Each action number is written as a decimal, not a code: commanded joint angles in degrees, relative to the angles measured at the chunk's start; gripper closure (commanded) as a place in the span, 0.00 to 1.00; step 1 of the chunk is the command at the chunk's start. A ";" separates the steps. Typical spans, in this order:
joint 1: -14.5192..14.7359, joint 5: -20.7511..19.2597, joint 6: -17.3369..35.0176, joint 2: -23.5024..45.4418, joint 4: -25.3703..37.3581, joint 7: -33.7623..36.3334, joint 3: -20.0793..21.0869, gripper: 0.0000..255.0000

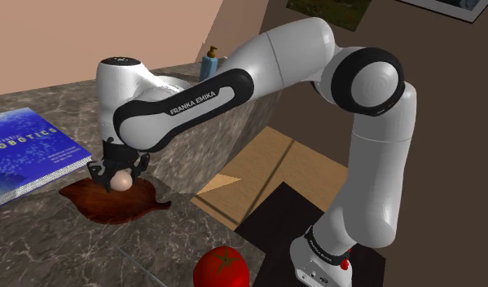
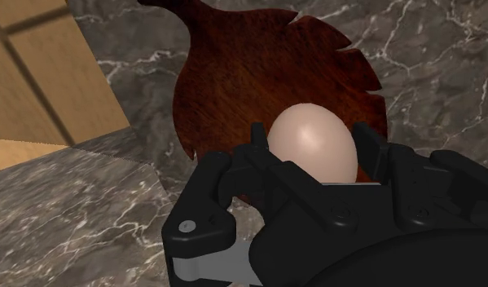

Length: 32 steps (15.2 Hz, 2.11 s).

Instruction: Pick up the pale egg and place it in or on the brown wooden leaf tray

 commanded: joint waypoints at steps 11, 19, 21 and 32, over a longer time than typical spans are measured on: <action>0.74 -1.58 4.13 3.36 -0.92 0.66 -1.05 1.00; 0.74 -1.58 4.13 3.36 -0.92 0.66 -1.05 0.00; 0.35 -1.00 2.72 2.11 -0.71 0.29 -0.66 0.00; -0.65 0.58 -1.38 -1.15 0.31 -0.71 0.25 0.00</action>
